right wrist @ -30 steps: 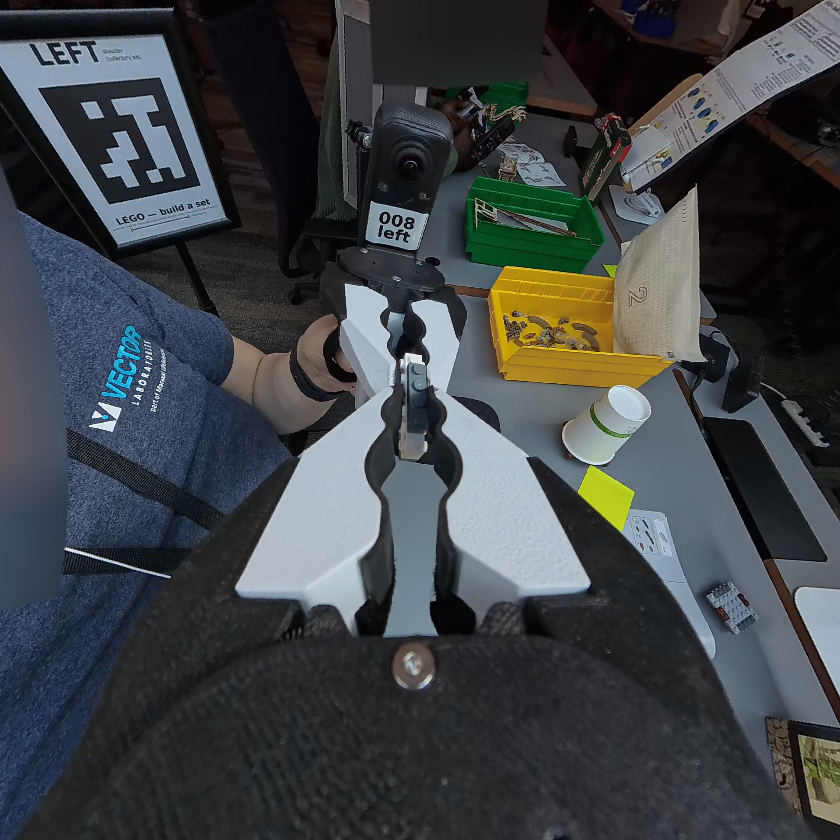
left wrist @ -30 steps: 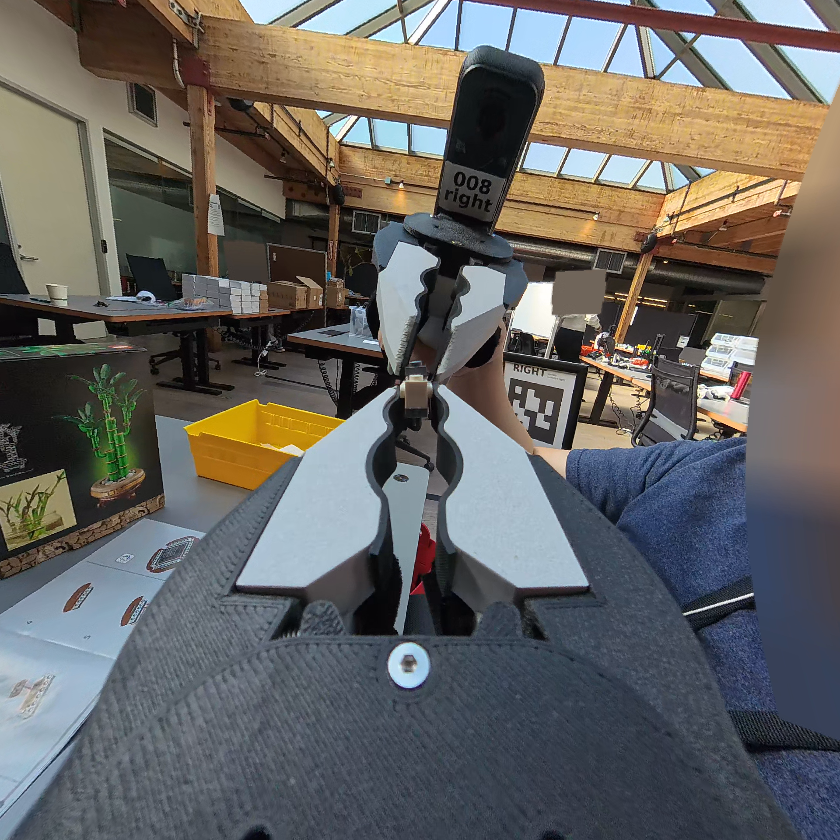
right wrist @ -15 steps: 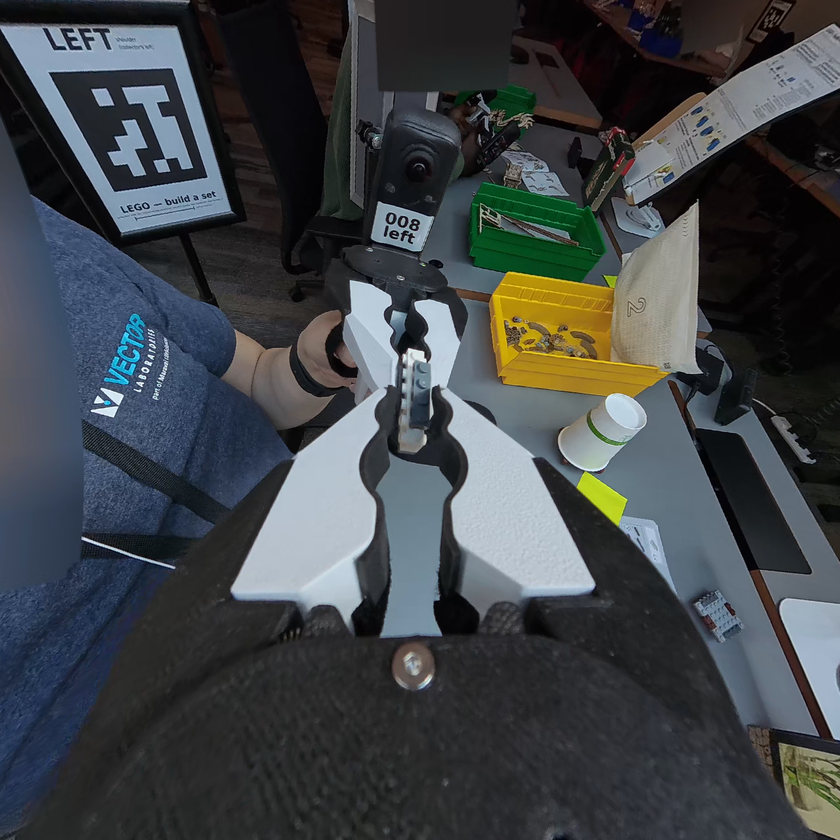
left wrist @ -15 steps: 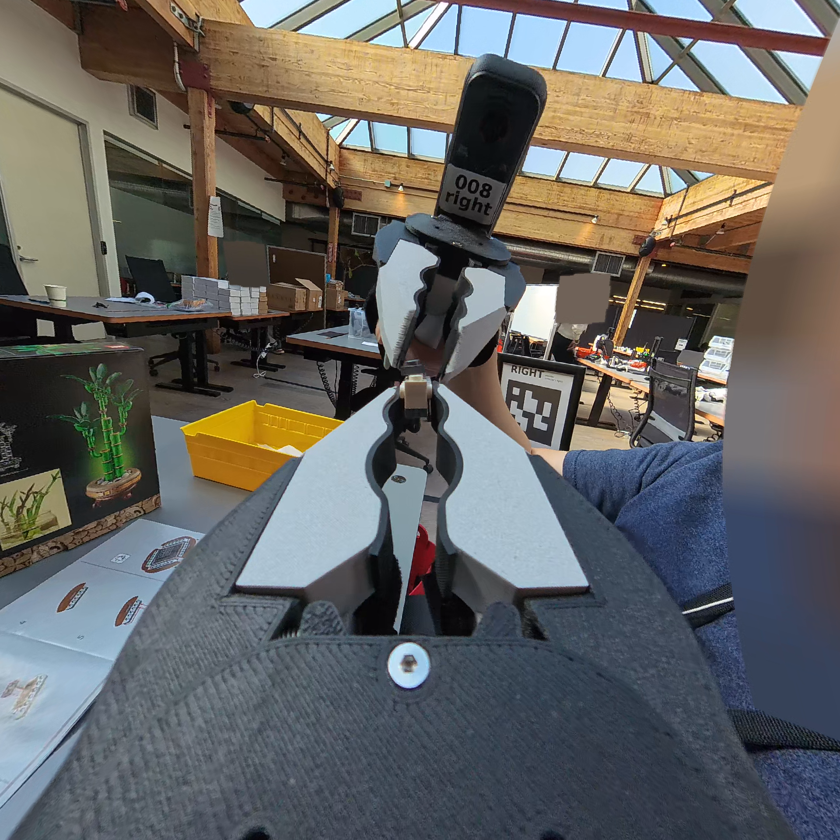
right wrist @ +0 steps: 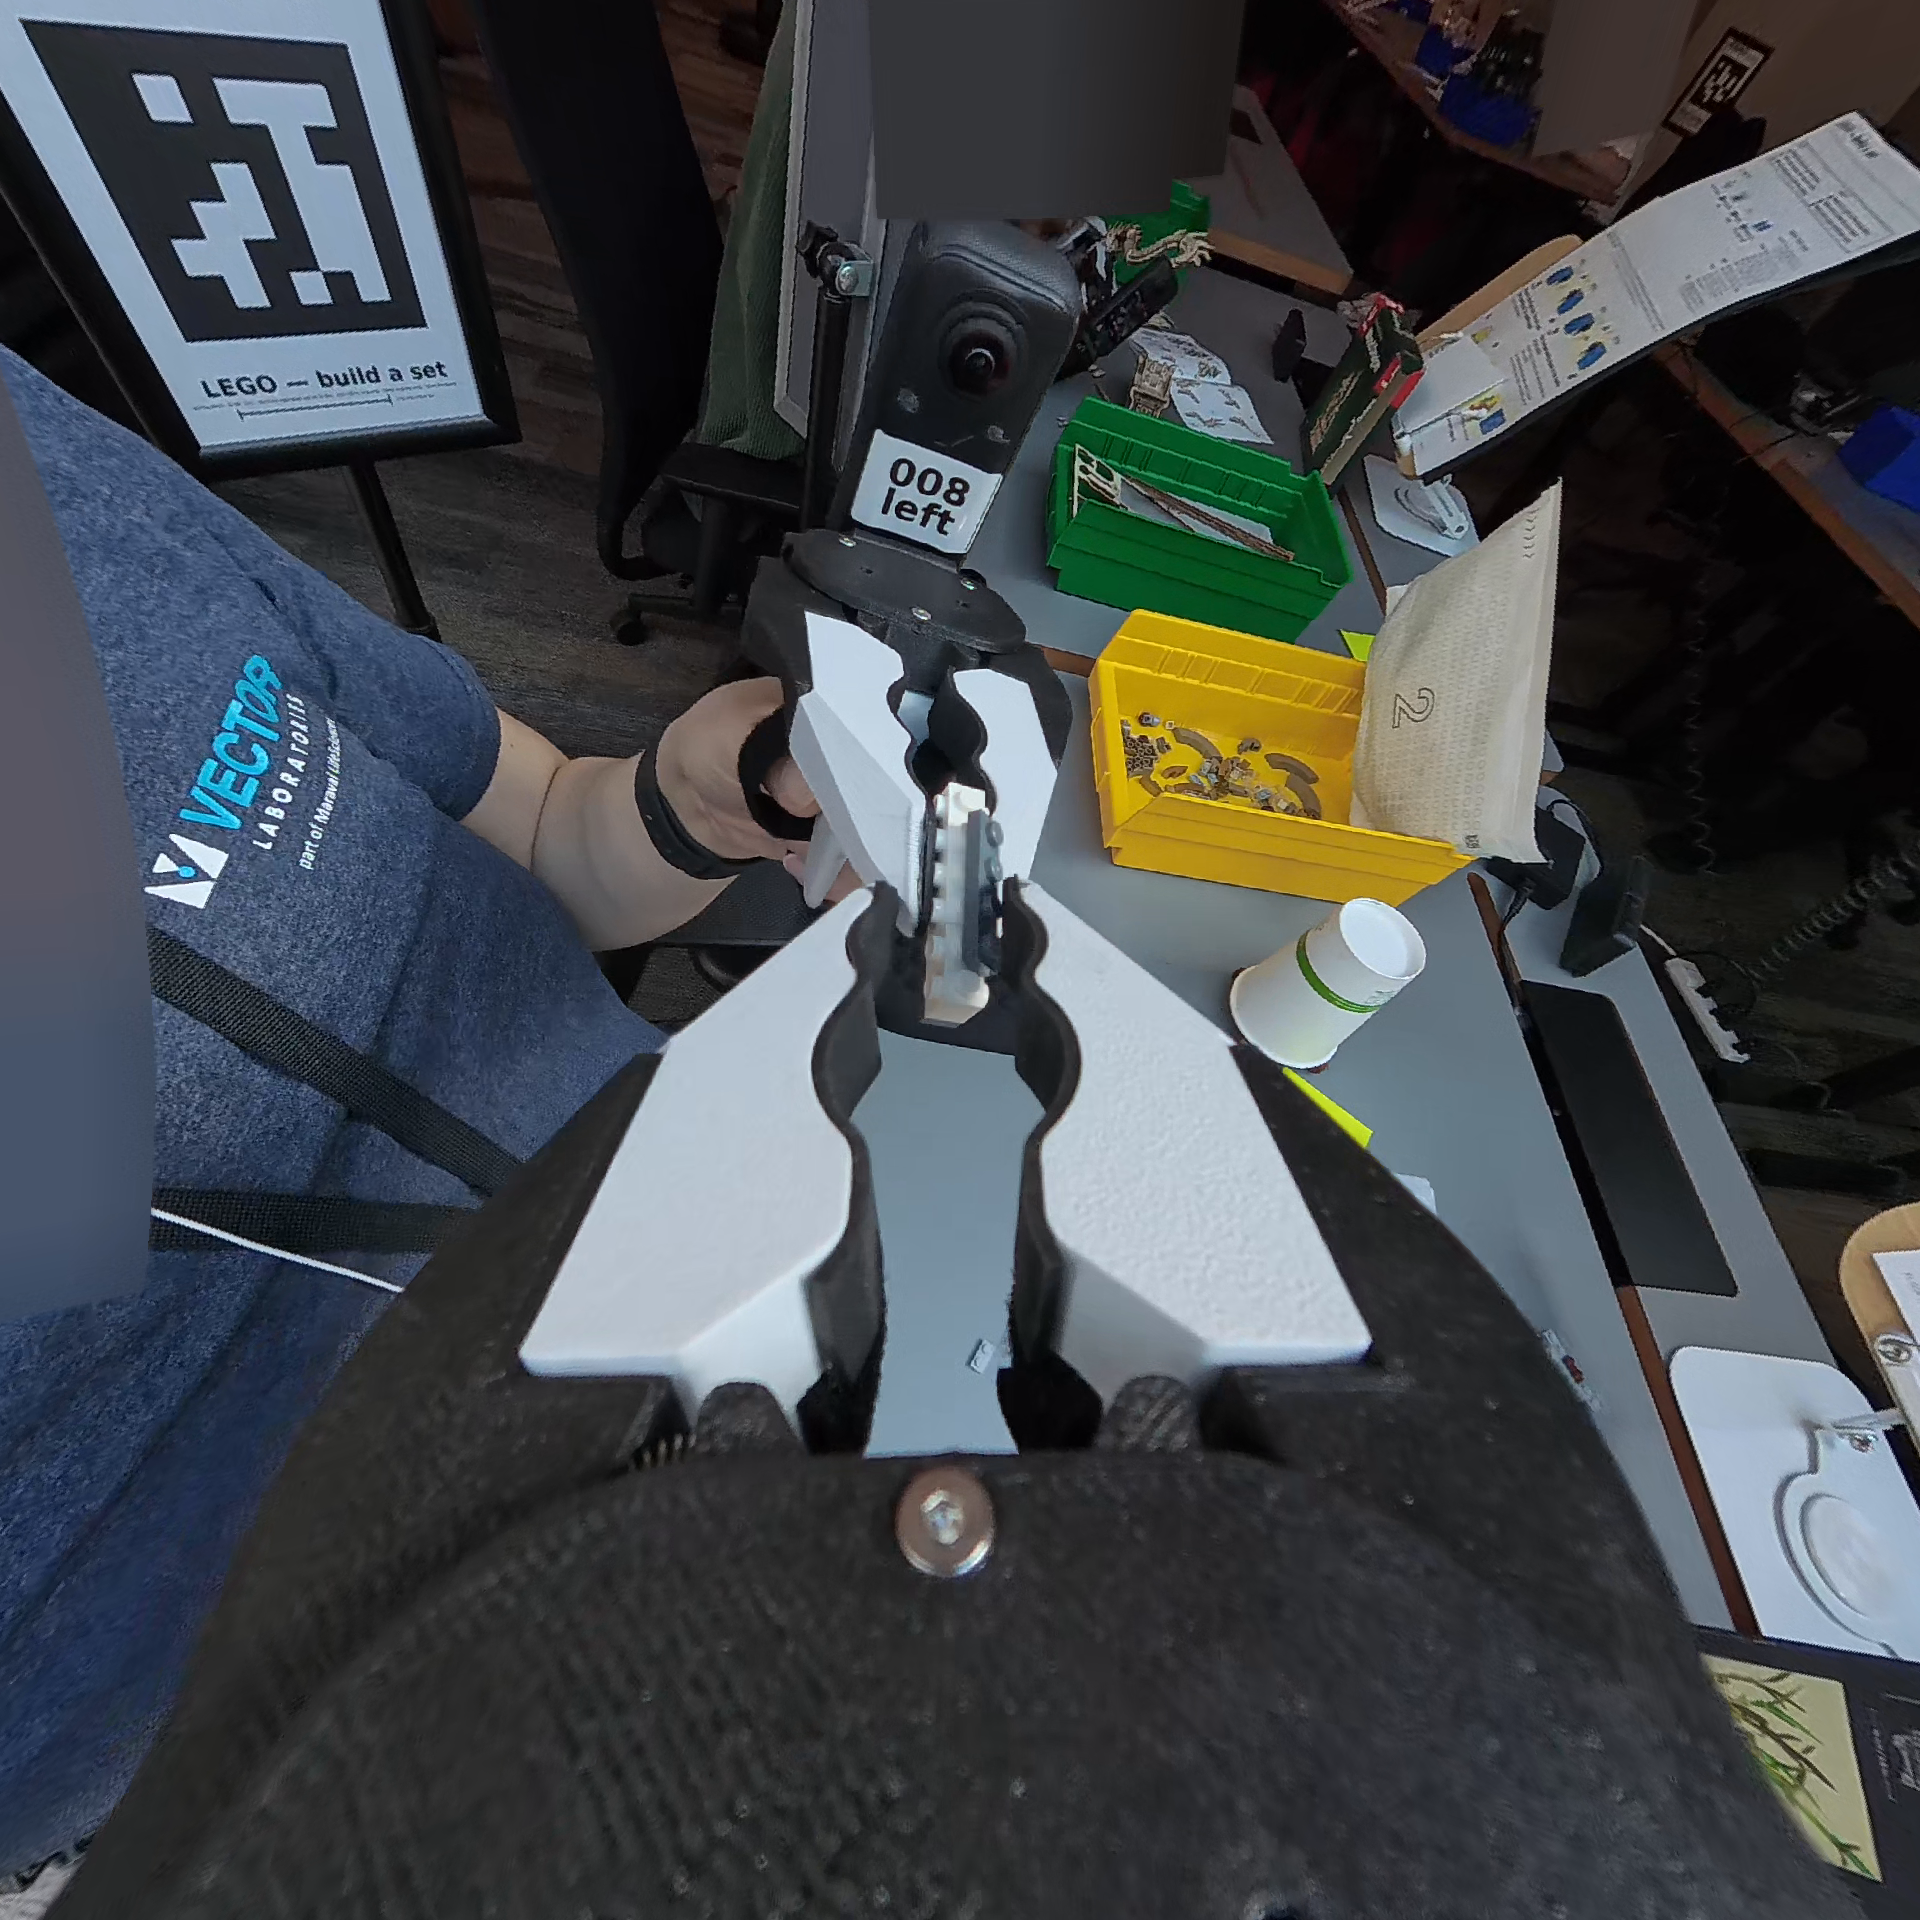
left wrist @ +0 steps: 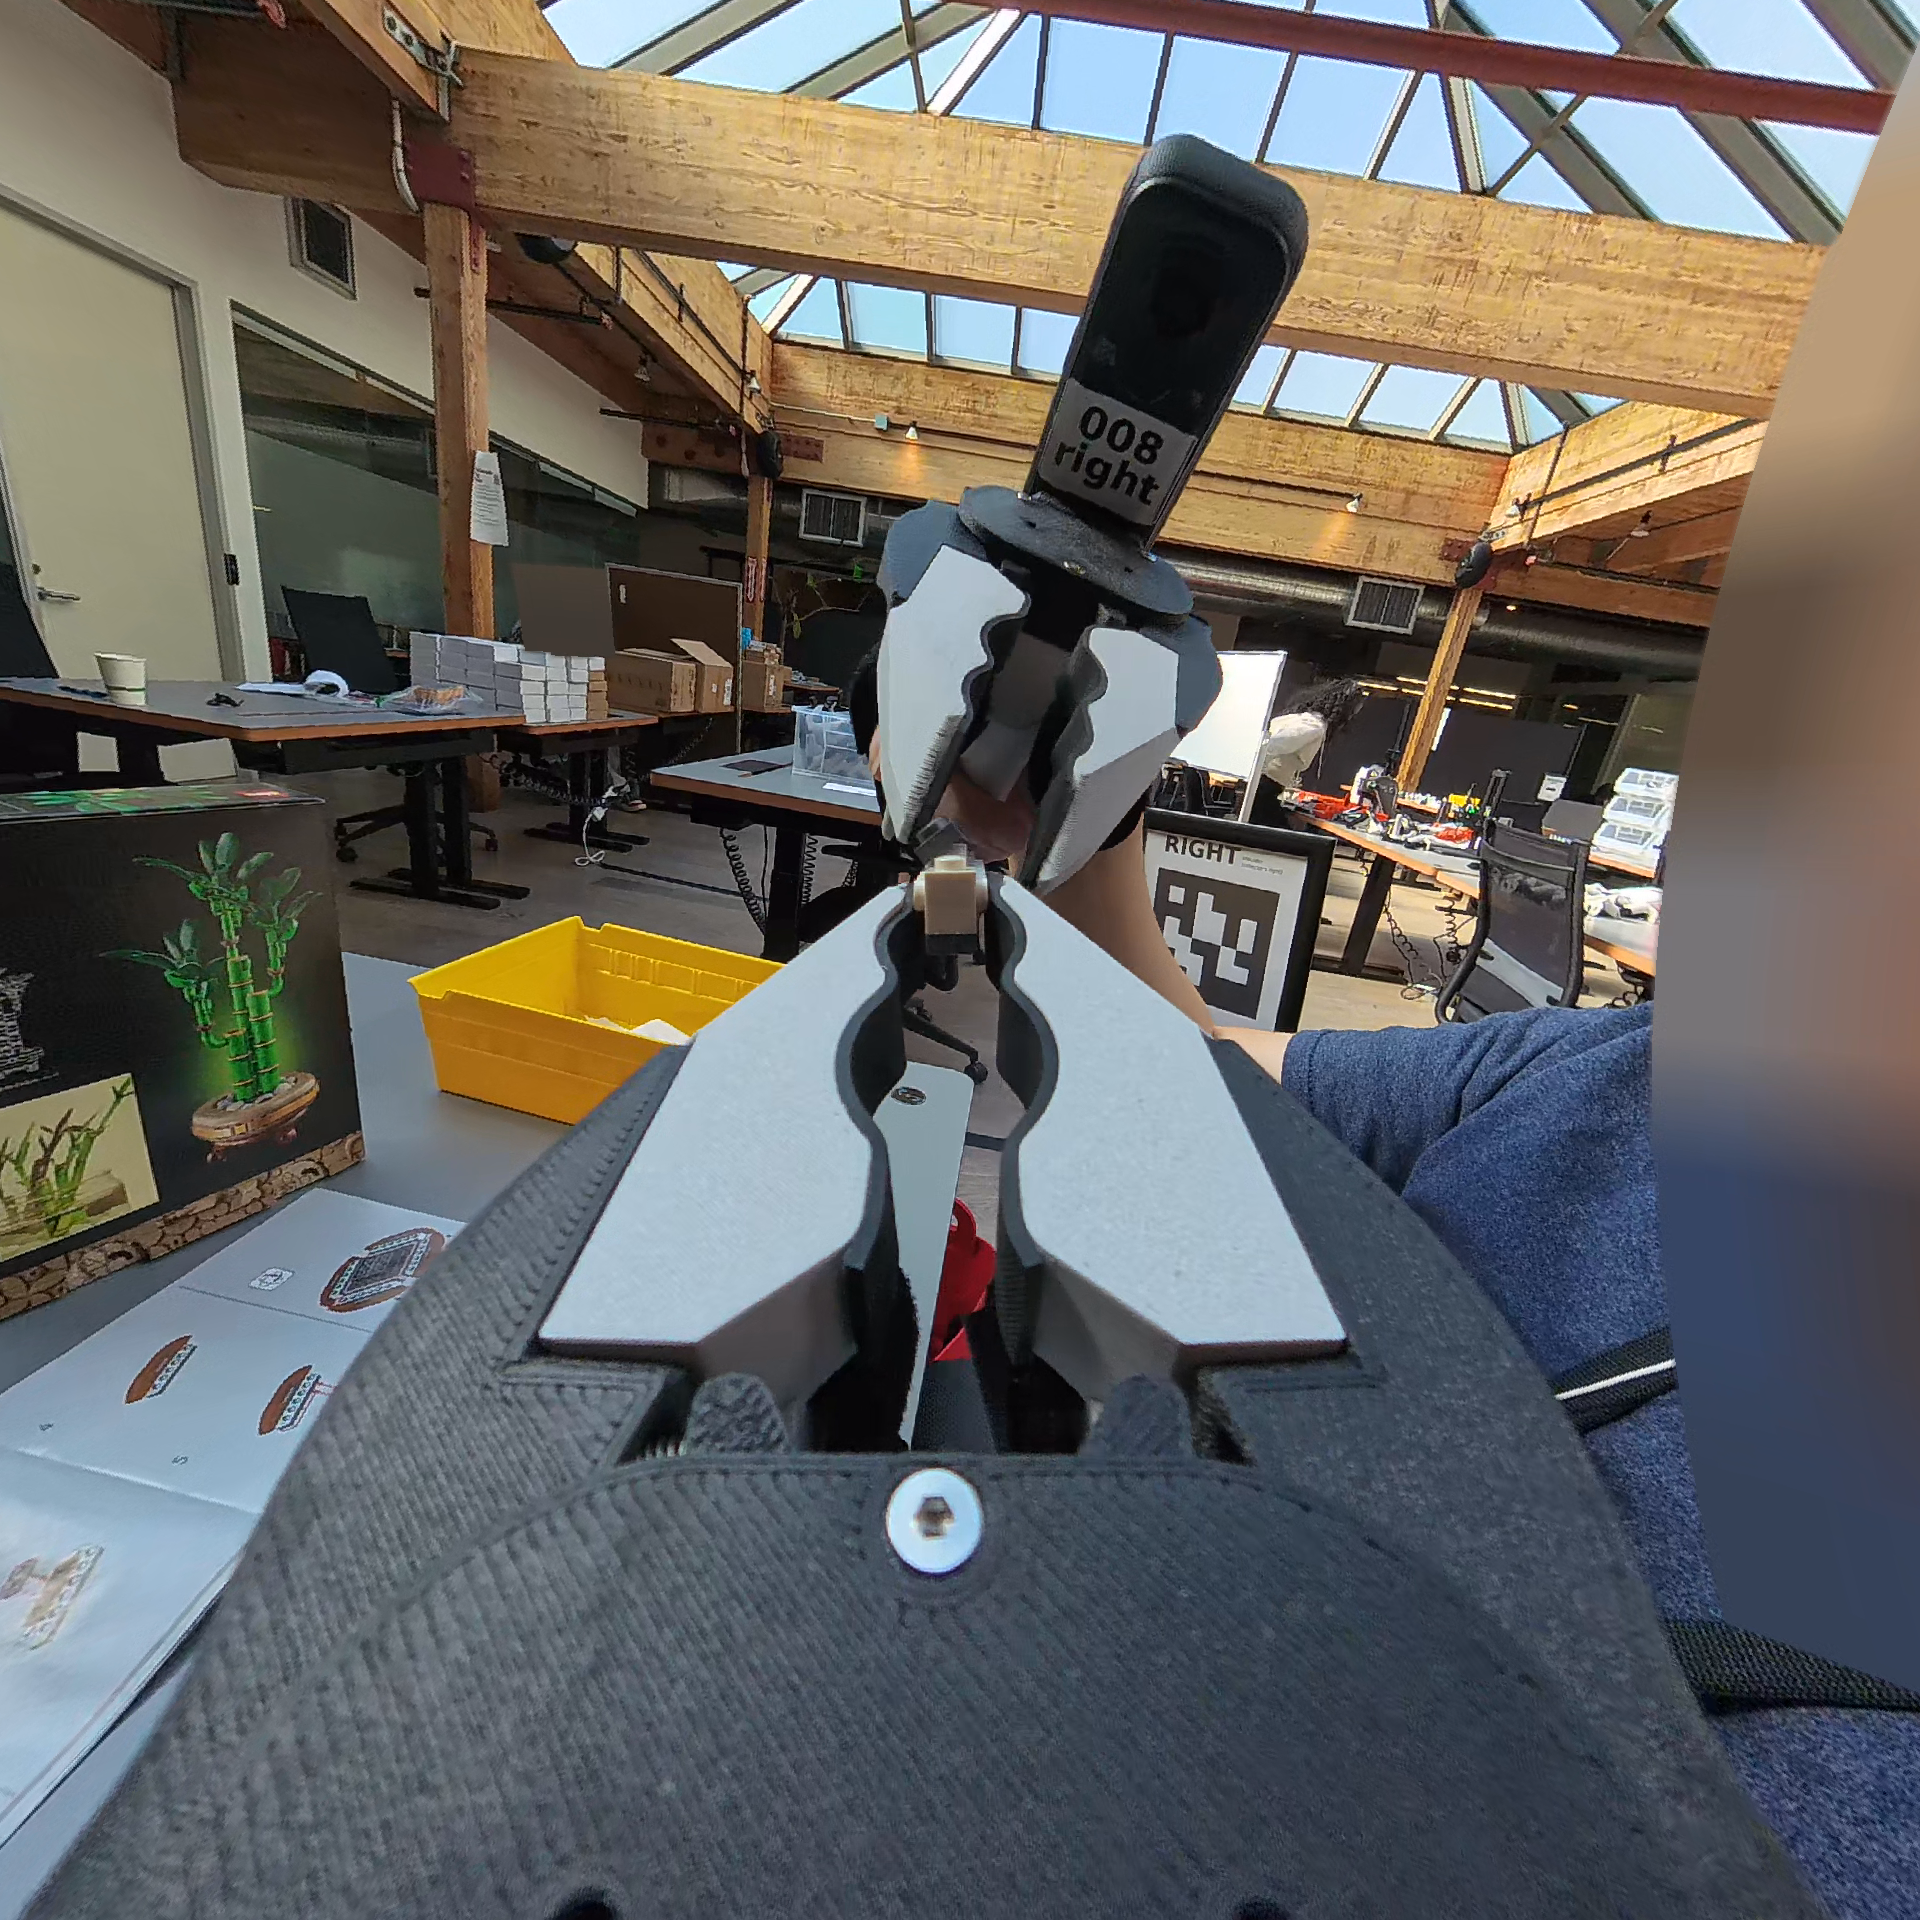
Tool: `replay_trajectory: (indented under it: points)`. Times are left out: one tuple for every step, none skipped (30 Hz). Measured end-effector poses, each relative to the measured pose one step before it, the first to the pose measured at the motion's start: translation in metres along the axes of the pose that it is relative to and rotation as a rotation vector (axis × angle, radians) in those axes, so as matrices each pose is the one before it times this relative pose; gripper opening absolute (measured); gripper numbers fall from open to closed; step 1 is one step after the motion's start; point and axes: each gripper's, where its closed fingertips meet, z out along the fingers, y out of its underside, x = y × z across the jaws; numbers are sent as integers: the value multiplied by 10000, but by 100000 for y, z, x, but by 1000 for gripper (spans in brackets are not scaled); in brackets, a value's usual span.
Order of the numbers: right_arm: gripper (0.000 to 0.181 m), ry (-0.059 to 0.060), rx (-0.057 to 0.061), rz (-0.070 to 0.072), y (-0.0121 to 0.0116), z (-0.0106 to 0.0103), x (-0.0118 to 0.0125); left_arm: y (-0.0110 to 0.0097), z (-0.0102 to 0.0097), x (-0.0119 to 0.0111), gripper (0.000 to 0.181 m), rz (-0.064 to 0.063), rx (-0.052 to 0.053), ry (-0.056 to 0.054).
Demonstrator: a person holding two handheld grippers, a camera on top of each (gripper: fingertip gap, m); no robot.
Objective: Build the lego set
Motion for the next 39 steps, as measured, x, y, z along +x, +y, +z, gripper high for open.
replay_trajectory:
  points:
    - [21,81,-83,-169,111,84,-66,2,-11,7,8,-18,2,4]
    - [23,110,-47,-204,68,52,-46,0,-18,-5,8,-3,5,-12]
    - [24,121,-11,-218,6,47,-36,-27,-27,7,8,-5,21,-5]
    - [24,126,-4,-217,-4,27,-37,-19,-21,20,8,-15,15,6]
    - [25,160,-31,-204,23,14,10,-6,-18,1,8,-9,2,-12]
    - [26,143,-71,-169,68,49,-24,15,-17,-52,8,-2,-7,-31]
    - [28,121,-63,-171,43,31,-68,6,-4,-27,8,-13,-6,-19]
    - [30,138,-21,-186,-15,25,-50,-6,-17,-18,8,-23,11,-2]
    - [30,176,-17,-202,-15,11,-19,-21,-11,-24,8,-27,20,-1]
    - [30,195,-56,-169,59,43,7,-5,-8,-18,8,-35,11,0]
    - [32,179,-51,-129,57,41,-4,6,-3,-31,8,-34,4,-9]
    - [33,192,-12,-169,23,55,-25,9,8,-56,8,-28,9,-15]
    - [34,196,10,-231,-2,55,-61,-7,-6,-17,8,-43,17,5]
    - [34,276,-24,-239,58,45,55,6,-1,-8,8,-62,14,11]
    - [35,303,-53,-232,66,63,56,-4,-8,-39,8,-50,15,-14]
    - [36,270,-28,-282,10,70,-33,-16,-2,-67,8,-38,23,-29]
    - [36,308,-58,-310,43,57,17,5,0,-49,8,-47,16,-18]
    - [36,356,-113,-324,100,68,84,6,9,-42,8,-54,10,-17]
    - [36,355,-84,-347,45,90,70,-5,-7,-70,8,-48,20,-27]
    - [36,372,-104,-394,93,102,93,-16,9,-59,8,-47,24,-27]
    - [36,303,-138,-339,143,133,18,17,3,-65,8,-39,2,-26]
    - [35,227,-164,-230,175,145,-15,54,16,-70,8,-24,-24,-29]
    - [35,233,-124,-183,125,129,61,39,-5,-97,8,-16,-6,-43]
    - [35,170,-49,-160,39,68,15,1,-29,-72,8,-18,14,-28]
    - [34,136,-29,-104,3,34,23,16,-36,-4,8,-24,5,11]
    - [32,144,-4,-79,-27,6,82,21,-28,17,8,-23,3,28]
    - [30,126,6,-55,-33,-4,90,20,-15,43,8,-15,4,28]
    - [27,141,30,-56,-39,-27,133,12,-14,51,8,-3,-2,29]
    - [22,179,37,-58,-21,-28,181,37,-5,63,8,-4,-16,38]
    - [19,109,73,-44,-37,-34,100,37,3,61,8,-22,-19,49]
    - [19,43,119,43,-88,-14,-10,0,-22,53,8,-39,8,57]
    - [19,4,97,76,-50,-7,-43,-7,-33,42,8,-51,12,65]
    - [19,-6,115,42,-70,-28,-58,30,-38,50,8,-65,3,83]
    - [20,10,139,-16,-101,-47,-58,20,-34,76,8,-97,24,111]
    - [20,28,167,-58,-151,-81,-50,-1,-31,114,8,-125,38,147]
    - [19,70,180,-89,-178,-82,-19,-6,-32,152,8,-133,46,172]
    - [19,70,108,-52,-97,-49,-33,-8,-23,136,9,-134,43,152]
    - [20,70,90,-54,-73,-35,-28,17,-16,83,8,-106,24,121]
    - [19,62,85,-83,-81,-30,-38,12,-15,72,9,-73,7,103]
